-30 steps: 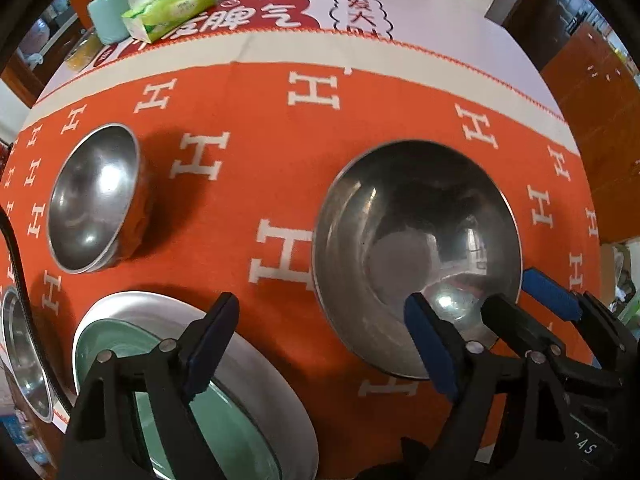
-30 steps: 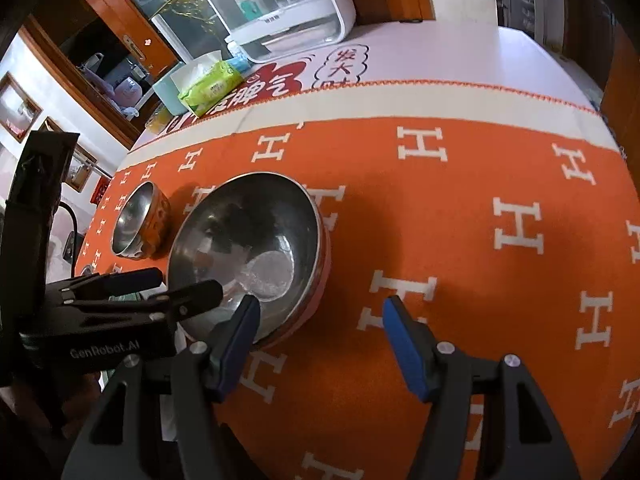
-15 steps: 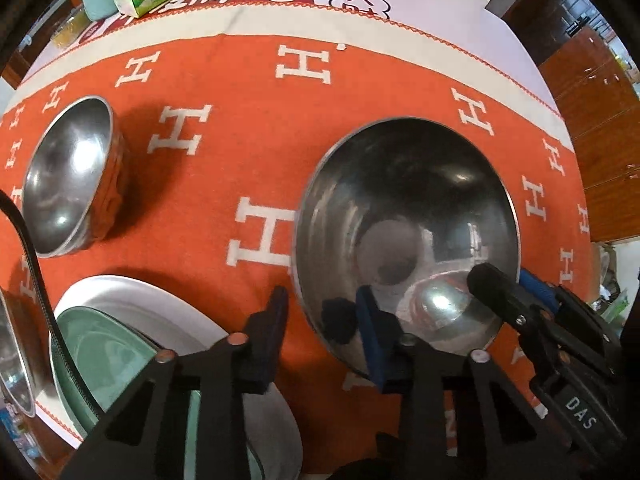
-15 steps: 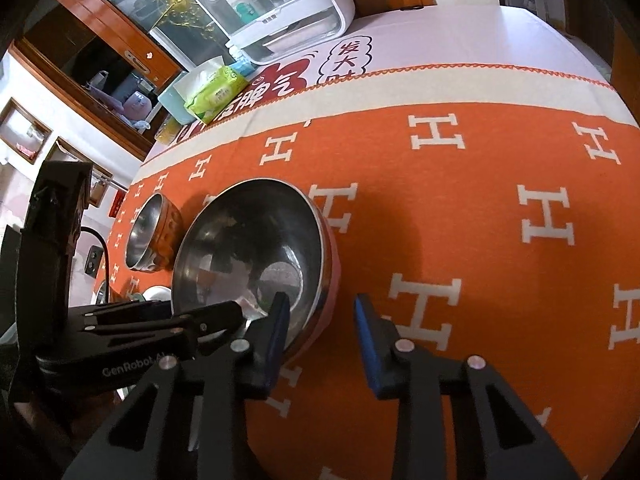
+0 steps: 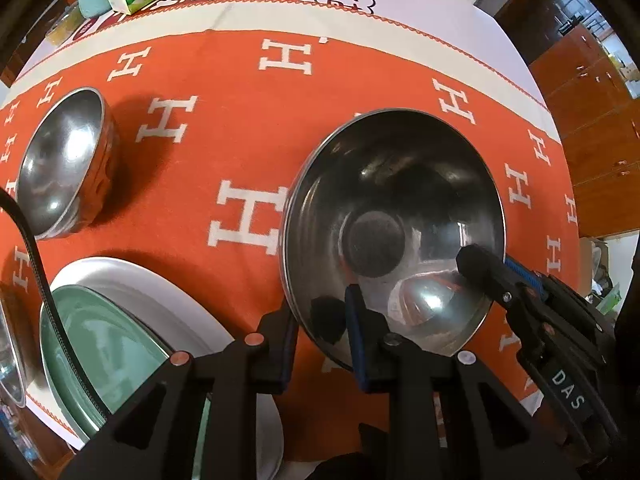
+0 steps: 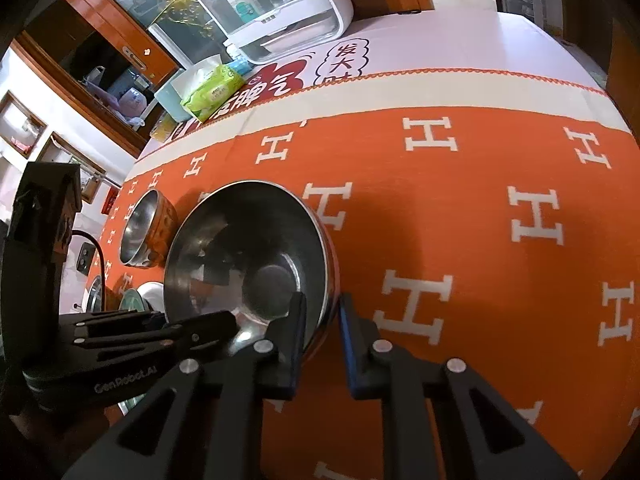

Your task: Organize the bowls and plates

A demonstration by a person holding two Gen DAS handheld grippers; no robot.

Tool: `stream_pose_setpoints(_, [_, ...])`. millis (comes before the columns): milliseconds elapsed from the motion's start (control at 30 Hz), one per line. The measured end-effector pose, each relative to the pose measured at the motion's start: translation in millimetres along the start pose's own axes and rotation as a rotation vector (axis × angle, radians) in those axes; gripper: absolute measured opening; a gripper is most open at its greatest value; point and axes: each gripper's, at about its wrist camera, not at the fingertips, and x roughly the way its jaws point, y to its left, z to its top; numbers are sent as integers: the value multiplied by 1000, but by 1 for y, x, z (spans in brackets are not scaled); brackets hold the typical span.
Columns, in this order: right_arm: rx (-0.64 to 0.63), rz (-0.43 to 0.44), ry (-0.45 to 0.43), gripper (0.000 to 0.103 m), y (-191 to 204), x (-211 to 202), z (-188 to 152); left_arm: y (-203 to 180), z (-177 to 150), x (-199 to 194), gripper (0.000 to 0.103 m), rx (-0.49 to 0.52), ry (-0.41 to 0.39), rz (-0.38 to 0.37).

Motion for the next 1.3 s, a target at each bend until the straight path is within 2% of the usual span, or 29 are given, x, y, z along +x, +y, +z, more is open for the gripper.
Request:
stream_pose_setpoints(467, [-57, -15, -62, 13, 11, -29, -8, 2, -23, -37, 21, 14, -70, -21])
stream_pose_setpoints(767, [-148, -18, -115, 13, 37, -53, -17, 5, -47, -63, 21, -19, -151, -48])
stream_pose_setpoints(1300, [-285, -42, -160, 11, 90, -73, -43, 33, -94, -96, 22, -71, -238, -75])
